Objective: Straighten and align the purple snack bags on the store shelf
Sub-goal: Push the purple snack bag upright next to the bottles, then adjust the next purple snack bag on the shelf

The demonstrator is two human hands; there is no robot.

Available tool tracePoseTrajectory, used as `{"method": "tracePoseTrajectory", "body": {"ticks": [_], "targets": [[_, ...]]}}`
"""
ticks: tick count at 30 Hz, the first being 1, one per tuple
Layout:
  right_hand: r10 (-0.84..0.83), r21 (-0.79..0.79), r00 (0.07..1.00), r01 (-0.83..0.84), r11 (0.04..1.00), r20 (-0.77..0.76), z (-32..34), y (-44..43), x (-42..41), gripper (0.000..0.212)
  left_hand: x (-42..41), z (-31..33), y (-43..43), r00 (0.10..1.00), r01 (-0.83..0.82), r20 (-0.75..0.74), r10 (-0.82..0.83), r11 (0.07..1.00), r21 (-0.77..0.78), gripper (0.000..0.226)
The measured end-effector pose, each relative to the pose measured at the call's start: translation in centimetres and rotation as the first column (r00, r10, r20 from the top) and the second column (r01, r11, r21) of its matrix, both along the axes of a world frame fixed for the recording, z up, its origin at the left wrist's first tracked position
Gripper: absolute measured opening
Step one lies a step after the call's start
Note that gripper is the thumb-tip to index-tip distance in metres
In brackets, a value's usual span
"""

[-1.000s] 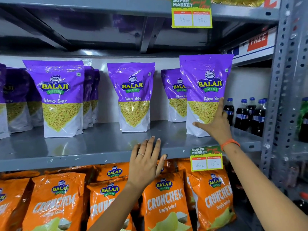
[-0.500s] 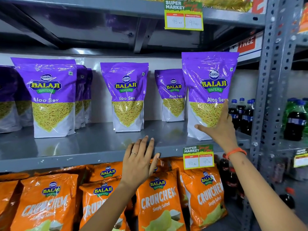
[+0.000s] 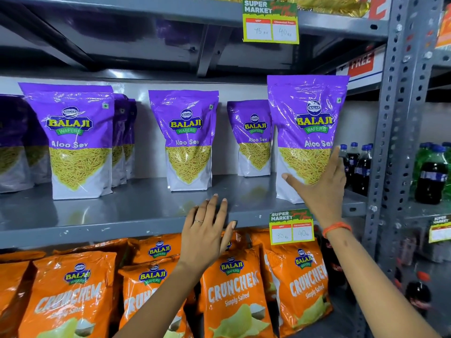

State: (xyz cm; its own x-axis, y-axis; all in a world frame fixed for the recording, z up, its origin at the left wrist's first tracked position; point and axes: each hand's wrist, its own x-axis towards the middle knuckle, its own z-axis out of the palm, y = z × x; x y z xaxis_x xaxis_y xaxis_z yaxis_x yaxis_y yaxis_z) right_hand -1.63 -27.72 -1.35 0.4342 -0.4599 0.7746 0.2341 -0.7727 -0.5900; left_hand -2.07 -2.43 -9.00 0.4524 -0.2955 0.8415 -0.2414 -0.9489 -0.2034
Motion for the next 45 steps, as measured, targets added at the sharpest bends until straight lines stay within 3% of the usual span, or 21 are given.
{"method": "tracePoseTrajectory", "body": {"ticks": [2, 6, 10, 15, 21, 24, 32, 45], "targets": [[-0.087, -0.086, 0.99, 0.097, 0.992, 0.107, -0.5, 2.0, -0.4, 0.107, -0.2, 0.1, 0.1, 1.0, -0.015, -0.02, 0.015, 1.0, -0.013, 0.057], [-0.029, -0.239, 0.955, 0.103, 0.965, 0.295, -1.0, 7.2, -0.8, 0.074, -0.3, 0.5, 1.8, 0.997, -0.069, -0.042, 0.066, 0.996, -0.056, 0.059], [0.129, -0.305, 0.965, -0.055, 0.951, 0.23, -0.2, 13.1, -0.4, 0.067, -0.6, 1.1, 5.6, 0.995, -0.103, -0.023, 0.102, 0.991, -0.08, 0.058], [0.254, -0.274, 0.966, -0.233, 0.933, 0.042, 1.3, 19.5, 1.7, 0.079, -1.1, 1.6, 10.8, 0.989, -0.148, 0.007, 0.149, 0.986, -0.075, 0.062], [0.216, -0.208, 0.948, -0.265, 0.942, -0.233, 3.3, 24.7, 6.0, 0.109, -1.6, 2.2, 16.5, 0.986, -0.163, 0.033, 0.166, 0.984, -0.073, 0.072], [0.188, -0.097, 0.928, -0.23, 0.968, -0.322, 4.1, 26.5, 7.7, 0.126, -1.4, 2.3, 19.3, 0.985, -0.159, 0.057, 0.164, 0.984, -0.083, 0.069], [0.16, 0.095, 0.929, -0.136, 0.986, -0.334, 3.1, 28.3, 10.7, 0.136, -0.5, 2.6, 22.8, 0.986, -0.13, 0.097, 0.132, 0.991, -0.031, 0.067], [0.055, -0.002, 0.911, -0.061, 0.998, -0.409, 3.1, 28.1, 11.2, 0.142, -0.1, 2.0, 23.1, 0.983, -0.07, 0.169, 0.074, 0.997, -0.03, 0.063]]}}
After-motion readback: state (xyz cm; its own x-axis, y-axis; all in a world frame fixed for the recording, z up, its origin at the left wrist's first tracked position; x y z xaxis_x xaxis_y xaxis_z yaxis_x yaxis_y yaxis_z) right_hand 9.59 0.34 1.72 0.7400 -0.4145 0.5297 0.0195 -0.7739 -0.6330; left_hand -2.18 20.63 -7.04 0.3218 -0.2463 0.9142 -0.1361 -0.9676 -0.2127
